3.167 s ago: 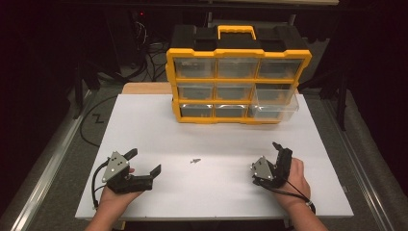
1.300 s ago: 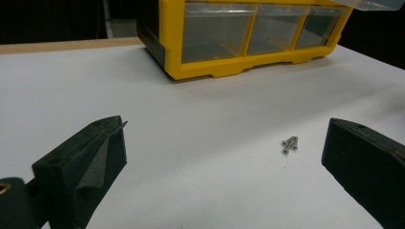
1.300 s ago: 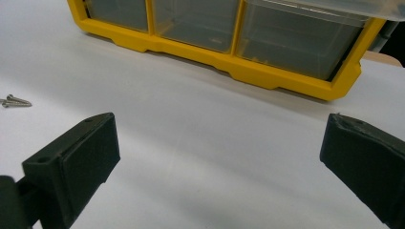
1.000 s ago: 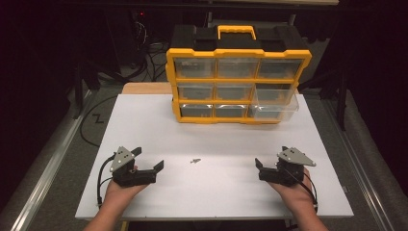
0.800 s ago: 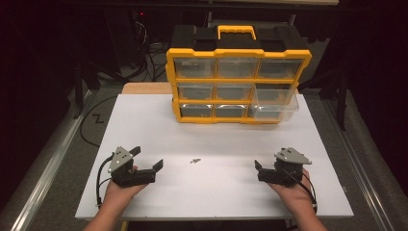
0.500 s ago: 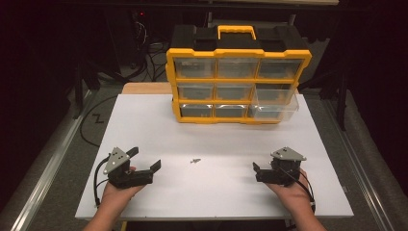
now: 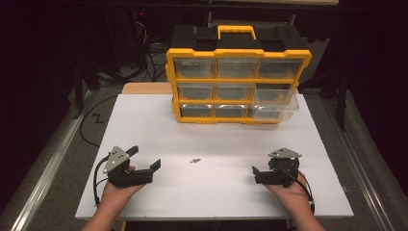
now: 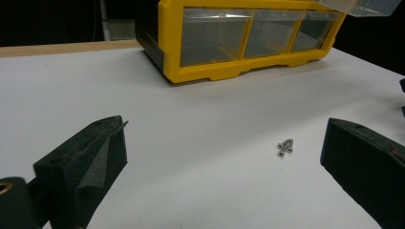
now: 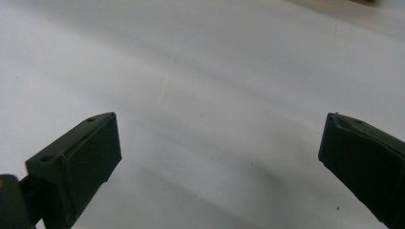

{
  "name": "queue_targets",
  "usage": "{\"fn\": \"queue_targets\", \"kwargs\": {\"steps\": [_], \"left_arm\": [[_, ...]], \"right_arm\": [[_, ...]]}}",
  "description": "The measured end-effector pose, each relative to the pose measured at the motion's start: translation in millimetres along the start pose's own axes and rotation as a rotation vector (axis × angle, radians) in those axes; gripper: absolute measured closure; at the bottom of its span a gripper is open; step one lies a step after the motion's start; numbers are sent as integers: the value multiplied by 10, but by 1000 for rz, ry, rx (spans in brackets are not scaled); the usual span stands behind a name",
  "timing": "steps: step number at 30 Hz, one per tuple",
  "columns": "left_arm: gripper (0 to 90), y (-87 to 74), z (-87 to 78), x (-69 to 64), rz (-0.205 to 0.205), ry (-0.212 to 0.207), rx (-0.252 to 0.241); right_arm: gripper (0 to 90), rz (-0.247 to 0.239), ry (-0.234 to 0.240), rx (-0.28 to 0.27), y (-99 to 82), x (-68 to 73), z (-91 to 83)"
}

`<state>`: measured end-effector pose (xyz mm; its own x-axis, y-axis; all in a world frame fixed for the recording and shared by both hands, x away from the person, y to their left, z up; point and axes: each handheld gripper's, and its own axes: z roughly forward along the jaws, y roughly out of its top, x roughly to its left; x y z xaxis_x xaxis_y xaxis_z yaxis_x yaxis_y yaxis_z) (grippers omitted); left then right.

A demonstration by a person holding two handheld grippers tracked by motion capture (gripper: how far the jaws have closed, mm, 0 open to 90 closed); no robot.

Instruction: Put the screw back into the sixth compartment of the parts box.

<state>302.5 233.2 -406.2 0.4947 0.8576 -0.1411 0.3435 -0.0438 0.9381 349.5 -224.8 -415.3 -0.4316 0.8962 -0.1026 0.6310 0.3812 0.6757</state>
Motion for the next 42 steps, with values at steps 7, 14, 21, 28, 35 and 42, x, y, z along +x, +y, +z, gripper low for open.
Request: {"fn": "queue_targets", "kwargs": {"steps": [7,14,21,28,35,42], "left_arm": [[28,4,3,-36,16,-4,10],[33,3,-11,-41,30,-3,9],[33,6,-19,-50,38,-7,9],[33,6,-24,-57,40,-14,8],[33,-3,-19,-71,55,-12,9],[33,-11,-4,-90,73,-20,4]], "right_arm": [[24,-74,31,77,84,71,-23],[21,-149,76,194,172,92,-29],[23,-168,96,303,229,91,15],[41,-168,120,370,303,69,40],[52,-227,108,443,361,76,48],[94,-277,136,503,462,119,9]]}}
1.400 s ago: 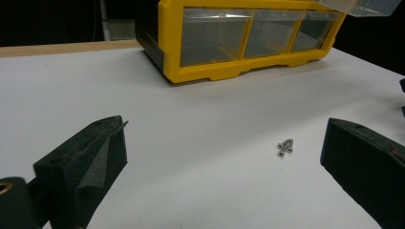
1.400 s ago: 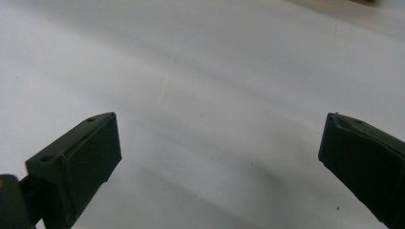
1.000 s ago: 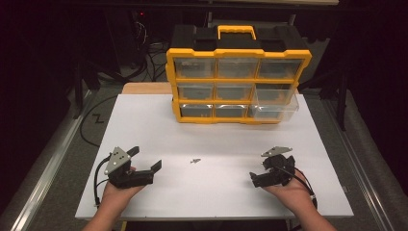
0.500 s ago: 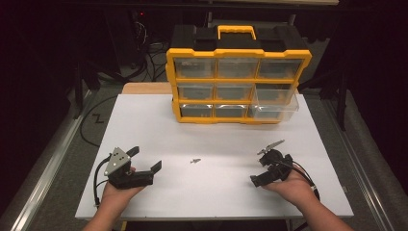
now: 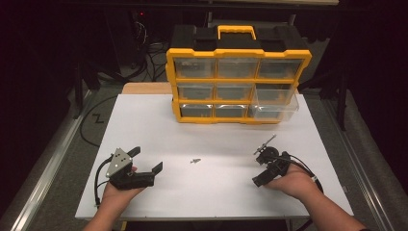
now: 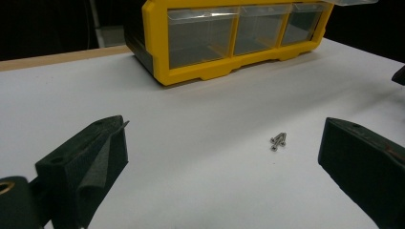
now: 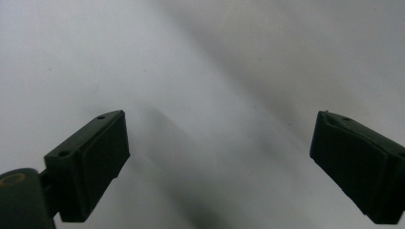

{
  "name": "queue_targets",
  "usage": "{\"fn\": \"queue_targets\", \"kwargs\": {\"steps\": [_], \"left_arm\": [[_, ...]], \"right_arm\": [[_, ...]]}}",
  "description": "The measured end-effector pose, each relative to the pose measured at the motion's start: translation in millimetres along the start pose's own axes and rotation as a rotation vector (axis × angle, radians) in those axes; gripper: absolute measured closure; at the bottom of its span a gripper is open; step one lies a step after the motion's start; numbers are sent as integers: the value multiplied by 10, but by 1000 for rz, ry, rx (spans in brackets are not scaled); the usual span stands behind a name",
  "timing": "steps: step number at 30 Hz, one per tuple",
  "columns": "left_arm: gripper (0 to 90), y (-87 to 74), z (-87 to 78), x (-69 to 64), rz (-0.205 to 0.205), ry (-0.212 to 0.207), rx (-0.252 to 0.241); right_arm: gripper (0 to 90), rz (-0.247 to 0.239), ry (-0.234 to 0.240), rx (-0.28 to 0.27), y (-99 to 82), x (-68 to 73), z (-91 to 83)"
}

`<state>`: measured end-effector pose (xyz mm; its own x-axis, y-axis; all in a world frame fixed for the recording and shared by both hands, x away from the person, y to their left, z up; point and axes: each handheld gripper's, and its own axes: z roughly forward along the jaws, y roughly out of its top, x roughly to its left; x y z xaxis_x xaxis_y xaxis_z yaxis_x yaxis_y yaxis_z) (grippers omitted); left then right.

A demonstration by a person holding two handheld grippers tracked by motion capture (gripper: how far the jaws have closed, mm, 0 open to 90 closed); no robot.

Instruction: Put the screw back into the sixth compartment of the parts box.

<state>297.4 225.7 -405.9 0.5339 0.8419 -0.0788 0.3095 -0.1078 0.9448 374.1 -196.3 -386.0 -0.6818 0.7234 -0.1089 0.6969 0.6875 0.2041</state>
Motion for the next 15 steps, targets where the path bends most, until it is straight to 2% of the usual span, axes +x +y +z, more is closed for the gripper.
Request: {"fn": "queue_targets", "kwargs": {"steps": [7,10,13,15], "left_arm": [[25,7,-16,-7,2,4,-13],[24,9,-18,-17,11,2,-11],[24,11,-19,-23,13,-2,-10],[24,10,-22,-23,13,-2,-10]], "right_arm": [[154,-88,9,16,116,117,-32],[167,-118,25,8,185,170,-42],[206,-167,36,-16,255,210,-70],[221,-179,51,-22,305,244,-84]]}}
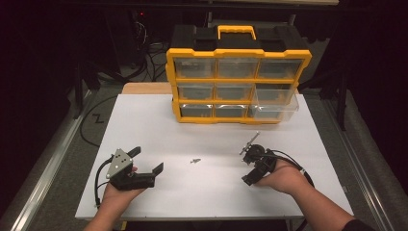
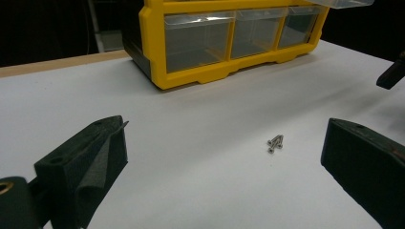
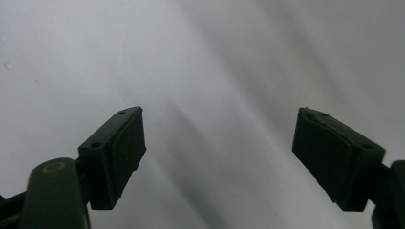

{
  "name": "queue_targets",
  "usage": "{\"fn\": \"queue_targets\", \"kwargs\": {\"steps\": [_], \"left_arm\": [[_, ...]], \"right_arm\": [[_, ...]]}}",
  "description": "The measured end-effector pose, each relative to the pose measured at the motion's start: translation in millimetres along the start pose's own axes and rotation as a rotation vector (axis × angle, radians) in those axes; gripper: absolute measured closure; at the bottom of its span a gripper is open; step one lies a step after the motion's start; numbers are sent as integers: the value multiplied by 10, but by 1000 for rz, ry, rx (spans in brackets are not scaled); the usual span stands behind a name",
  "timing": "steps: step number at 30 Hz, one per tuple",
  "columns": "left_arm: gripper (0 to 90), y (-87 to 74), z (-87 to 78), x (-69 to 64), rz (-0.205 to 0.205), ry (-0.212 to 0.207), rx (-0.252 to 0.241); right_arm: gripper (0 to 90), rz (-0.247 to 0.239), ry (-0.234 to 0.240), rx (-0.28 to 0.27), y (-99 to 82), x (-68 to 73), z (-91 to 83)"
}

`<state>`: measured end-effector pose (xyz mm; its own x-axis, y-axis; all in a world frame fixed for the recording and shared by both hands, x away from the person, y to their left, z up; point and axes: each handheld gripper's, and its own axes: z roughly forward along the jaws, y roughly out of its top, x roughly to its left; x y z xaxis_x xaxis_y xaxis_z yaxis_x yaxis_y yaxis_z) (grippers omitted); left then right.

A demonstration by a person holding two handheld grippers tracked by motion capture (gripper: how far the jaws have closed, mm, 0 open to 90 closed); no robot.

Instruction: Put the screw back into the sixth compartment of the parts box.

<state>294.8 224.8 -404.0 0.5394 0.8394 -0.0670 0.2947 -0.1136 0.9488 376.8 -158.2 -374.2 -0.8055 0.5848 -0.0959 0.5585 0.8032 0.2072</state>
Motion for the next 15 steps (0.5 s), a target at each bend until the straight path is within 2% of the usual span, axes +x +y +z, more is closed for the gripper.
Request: {"fn": "queue_targets", "kwargs": {"steps": [3,10,15], "left_arm": [[24,0,-3,2,-1,0,0],[24,0,-10,-3,-2,-2,-2],[24,1,-12,-3,-4,-7,-3]], "right_arm": [[262,-36,4,-17,82,42,-12],[342,-86,26,-38,258,132,-6],[402,-133,33,-77,388,218,-13]]}}
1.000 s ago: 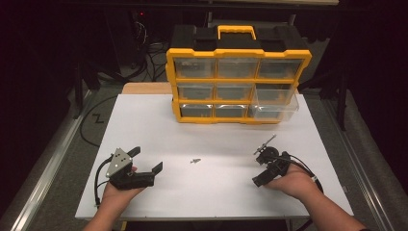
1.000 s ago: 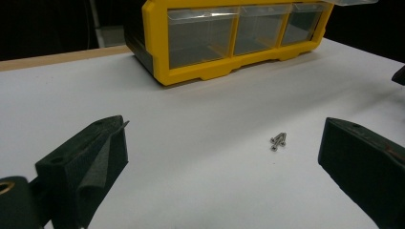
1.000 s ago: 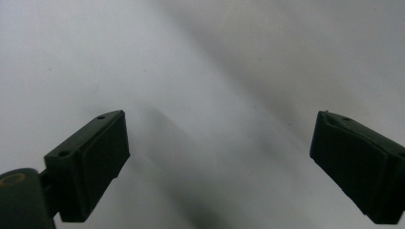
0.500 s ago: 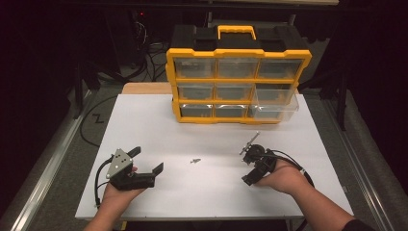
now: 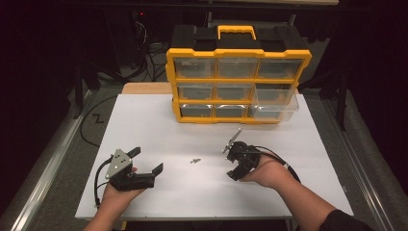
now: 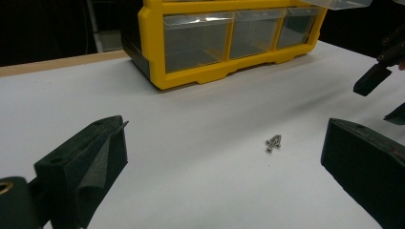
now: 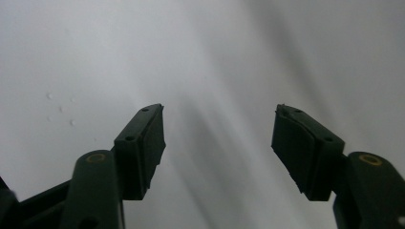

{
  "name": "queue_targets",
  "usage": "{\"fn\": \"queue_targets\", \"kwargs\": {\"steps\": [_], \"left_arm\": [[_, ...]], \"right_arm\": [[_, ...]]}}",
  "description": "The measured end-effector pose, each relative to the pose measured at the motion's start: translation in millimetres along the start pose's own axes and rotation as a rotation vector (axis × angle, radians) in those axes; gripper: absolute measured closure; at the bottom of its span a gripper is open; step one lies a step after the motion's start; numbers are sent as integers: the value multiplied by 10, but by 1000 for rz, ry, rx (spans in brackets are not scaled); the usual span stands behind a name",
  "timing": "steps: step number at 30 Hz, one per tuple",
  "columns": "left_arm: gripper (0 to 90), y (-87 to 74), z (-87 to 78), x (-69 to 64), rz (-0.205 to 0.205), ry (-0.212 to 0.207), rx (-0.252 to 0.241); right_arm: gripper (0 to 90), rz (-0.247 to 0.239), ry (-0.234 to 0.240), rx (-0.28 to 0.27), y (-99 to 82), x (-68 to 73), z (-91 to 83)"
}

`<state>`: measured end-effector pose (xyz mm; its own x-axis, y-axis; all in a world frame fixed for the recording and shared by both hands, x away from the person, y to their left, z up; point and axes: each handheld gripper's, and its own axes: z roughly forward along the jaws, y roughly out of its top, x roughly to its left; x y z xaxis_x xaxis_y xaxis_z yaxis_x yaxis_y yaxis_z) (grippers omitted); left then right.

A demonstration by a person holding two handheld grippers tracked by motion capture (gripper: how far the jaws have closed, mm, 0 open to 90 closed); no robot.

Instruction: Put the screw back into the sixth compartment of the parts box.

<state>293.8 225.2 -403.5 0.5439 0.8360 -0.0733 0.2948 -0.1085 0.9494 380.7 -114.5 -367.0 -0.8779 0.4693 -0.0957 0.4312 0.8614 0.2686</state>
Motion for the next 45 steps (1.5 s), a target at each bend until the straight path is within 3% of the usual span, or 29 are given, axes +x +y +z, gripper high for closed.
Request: {"fn": "queue_targets", "kwargs": {"steps": [20,26,34,45], "left_arm": [[24,3,-29,12,-12,-10,-3],[24,5,-32,16,-15,-14,-4],[24,4,-30,20,-17,-17,-1],[24,2,-29,22,-19,-18,3]], "right_arm": [[562,-127,47,-95,554,204,207],[600,-150,46,-99,700,252,287],[649,-174,20,-105,834,260,437],[716,-205,46,-116,922,277,581]]}}
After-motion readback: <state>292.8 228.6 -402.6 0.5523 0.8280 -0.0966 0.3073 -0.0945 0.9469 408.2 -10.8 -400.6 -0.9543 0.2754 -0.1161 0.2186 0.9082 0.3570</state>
